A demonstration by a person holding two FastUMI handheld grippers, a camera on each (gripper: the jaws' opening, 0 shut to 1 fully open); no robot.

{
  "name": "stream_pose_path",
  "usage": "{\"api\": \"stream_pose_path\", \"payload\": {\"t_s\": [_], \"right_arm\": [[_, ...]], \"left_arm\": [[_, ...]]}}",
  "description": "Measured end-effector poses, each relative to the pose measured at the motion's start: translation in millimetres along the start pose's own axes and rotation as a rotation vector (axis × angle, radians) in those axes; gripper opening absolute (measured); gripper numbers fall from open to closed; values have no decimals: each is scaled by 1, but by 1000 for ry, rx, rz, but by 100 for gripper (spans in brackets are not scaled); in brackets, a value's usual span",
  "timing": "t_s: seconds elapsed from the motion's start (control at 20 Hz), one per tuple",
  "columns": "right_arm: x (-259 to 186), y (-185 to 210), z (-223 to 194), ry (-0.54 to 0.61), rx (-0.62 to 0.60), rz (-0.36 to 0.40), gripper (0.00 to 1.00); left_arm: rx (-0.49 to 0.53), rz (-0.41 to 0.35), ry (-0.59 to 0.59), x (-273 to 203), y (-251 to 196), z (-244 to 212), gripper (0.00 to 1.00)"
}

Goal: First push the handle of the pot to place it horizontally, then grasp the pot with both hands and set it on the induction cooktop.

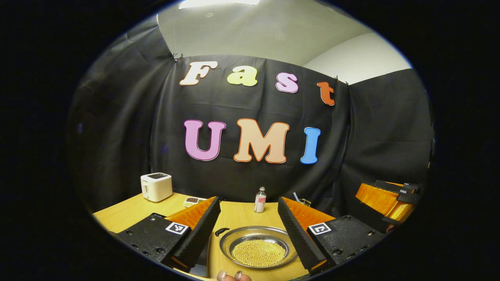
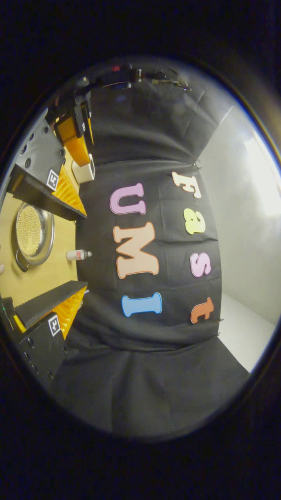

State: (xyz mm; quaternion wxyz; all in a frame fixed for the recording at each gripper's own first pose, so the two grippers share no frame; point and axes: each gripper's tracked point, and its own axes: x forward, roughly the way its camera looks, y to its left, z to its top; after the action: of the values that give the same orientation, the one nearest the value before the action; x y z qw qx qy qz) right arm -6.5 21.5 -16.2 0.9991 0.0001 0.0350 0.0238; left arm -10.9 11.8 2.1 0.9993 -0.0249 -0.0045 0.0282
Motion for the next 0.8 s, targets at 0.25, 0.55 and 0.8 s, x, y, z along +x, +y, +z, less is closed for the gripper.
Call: {"api": "stream_pose_path", "payload": {"t_s": [0.25, 0.55, 0.8], "right_arm": [[1, 2, -5, 23, -30, 6, 94], [1, 2, -30, 102, -50, 6, 98], [-1, 4, -50, 170, -60, -20, 82]], "left_arm": [[7, -3, 10, 0, -1, -4, 96], [14, 0, 39, -1, 2, -15, 96], [-1, -33, 69, 0, 3, -26, 96]]}}
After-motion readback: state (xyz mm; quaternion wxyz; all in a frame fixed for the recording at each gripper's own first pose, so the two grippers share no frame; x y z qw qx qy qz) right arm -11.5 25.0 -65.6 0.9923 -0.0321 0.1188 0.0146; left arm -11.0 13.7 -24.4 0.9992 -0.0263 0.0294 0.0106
